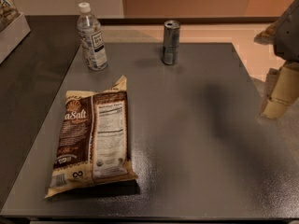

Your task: Pick brown chip bag

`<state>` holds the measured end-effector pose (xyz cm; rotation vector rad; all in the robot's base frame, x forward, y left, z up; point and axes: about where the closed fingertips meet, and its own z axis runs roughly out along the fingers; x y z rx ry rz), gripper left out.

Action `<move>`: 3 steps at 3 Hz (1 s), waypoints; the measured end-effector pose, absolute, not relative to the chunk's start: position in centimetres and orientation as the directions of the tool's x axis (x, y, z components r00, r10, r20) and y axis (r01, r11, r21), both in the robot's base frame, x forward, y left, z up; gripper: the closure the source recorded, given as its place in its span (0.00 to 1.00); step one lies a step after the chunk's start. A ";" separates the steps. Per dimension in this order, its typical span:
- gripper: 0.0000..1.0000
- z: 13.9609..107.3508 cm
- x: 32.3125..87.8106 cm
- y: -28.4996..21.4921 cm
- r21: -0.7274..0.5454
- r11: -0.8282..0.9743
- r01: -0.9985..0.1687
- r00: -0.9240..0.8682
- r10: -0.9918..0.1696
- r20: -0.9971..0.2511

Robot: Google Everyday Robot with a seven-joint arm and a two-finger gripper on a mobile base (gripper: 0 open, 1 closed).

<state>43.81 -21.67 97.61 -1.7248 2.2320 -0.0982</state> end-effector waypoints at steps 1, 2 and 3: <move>0.00 97.6 43.8 -21.7 -0.246 0.270 -0.931 -0.221 -0.953 -0.207; 0.00 97.5 44.1 -19.4 -0.239 0.187 -0.953 -0.141 -0.971 -0.194; 0.00 97.0 44.8 -15.1 -0.247 0.057 -0.967 -0.008 -0.981 -0.194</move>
Offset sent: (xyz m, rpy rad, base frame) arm 0.0048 0.0531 -0.0096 -0.0288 0.0498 0.2102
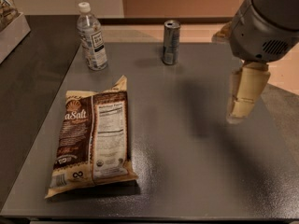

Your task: Pick brown chip bag

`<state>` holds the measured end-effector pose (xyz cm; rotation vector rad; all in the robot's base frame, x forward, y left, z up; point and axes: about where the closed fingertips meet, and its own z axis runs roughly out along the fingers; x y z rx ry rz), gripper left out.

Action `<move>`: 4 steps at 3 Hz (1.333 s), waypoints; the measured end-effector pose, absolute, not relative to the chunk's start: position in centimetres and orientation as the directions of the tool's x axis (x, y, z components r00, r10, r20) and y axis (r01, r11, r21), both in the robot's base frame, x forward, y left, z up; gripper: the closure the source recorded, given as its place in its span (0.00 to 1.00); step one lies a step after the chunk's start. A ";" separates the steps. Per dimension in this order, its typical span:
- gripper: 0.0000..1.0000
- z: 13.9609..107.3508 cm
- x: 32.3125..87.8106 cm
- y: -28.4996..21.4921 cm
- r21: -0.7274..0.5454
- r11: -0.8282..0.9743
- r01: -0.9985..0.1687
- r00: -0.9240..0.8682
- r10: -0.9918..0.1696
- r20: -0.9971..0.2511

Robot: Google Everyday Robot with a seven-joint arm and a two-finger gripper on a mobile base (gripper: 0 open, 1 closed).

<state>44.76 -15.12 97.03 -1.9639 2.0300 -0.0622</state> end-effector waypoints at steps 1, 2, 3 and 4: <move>0.00 96.1 45.3 -10.4 -0.263 -0.078 -0.962 0.135 -0.969 -0.206; 0.00 95.2 45.3 -5.8 -0.288 -0.205 -0.935 0.276 -0.932 -0.233; 0.00 94.4 44.7 -1.6 -0.328 -0.352 -0.877 0.438 -0.865 -0.245; 0.00 93.2 43.6 2.1 -0.375 -0.513 -0.772 0.613 -0.757 -0.227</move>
Offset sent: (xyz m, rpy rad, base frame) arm 0.0047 0.1526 -0.0334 0.0958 -0.0622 0.4850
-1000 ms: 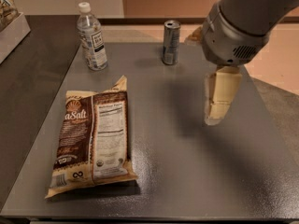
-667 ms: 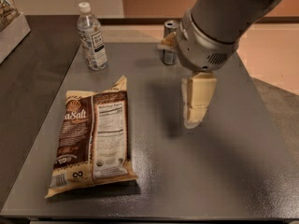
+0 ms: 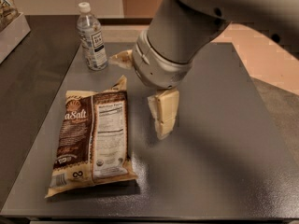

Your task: Pick brown chip bag

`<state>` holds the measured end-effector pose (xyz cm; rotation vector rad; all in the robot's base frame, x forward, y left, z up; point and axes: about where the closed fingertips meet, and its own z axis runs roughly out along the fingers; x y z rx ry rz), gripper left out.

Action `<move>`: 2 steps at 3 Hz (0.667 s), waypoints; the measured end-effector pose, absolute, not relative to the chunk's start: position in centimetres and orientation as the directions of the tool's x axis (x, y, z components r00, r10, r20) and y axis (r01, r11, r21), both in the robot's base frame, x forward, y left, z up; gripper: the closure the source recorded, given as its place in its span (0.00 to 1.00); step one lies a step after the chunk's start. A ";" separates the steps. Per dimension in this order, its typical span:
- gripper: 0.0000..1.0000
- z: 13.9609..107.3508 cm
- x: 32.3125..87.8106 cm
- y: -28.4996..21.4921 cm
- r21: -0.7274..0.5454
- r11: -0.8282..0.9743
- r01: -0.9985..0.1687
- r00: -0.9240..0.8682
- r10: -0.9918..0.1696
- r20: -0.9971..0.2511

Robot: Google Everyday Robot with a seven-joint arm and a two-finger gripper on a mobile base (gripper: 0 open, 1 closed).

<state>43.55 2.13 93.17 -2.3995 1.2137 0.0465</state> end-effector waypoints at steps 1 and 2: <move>0.00 91.3 42.8 5.2 -0.396 -0.664 -0.635 0.764 -0.616 -0.192; 0.00 89.0 42.6 7.4 -0.382 -0.790 -0.480 0.875 -0.465 -0.137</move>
Offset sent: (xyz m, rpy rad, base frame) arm -0.0081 0.0780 -0.0738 -0.1224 -0.1079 0.6503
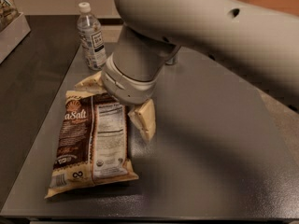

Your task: Pick brown chip bag

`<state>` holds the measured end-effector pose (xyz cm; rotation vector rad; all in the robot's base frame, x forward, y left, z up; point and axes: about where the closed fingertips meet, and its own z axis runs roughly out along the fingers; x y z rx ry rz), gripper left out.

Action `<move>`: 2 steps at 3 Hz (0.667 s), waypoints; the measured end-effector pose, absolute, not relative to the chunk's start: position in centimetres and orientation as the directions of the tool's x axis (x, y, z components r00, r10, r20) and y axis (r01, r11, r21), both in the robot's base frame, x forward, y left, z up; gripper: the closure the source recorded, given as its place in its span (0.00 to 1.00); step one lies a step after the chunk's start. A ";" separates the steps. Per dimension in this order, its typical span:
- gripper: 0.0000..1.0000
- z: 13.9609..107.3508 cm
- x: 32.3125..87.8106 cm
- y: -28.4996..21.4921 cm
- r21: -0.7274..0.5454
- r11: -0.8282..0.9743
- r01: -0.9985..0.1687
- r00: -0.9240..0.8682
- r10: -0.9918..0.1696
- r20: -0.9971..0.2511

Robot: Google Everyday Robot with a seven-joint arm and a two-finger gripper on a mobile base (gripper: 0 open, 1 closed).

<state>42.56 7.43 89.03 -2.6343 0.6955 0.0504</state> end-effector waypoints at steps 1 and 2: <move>0.00 86.4 42.7 8.8 -0.338 -0.877 -0.342 0.939 -0.333 -0.085; 0.00 84.3 42.8 9.5 -0.277 -0.935 -0.222 0.974 -0.225 -0.023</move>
Offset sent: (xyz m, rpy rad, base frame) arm 0.0075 0.0282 -0.0758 -0.2501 -0.1082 0.4123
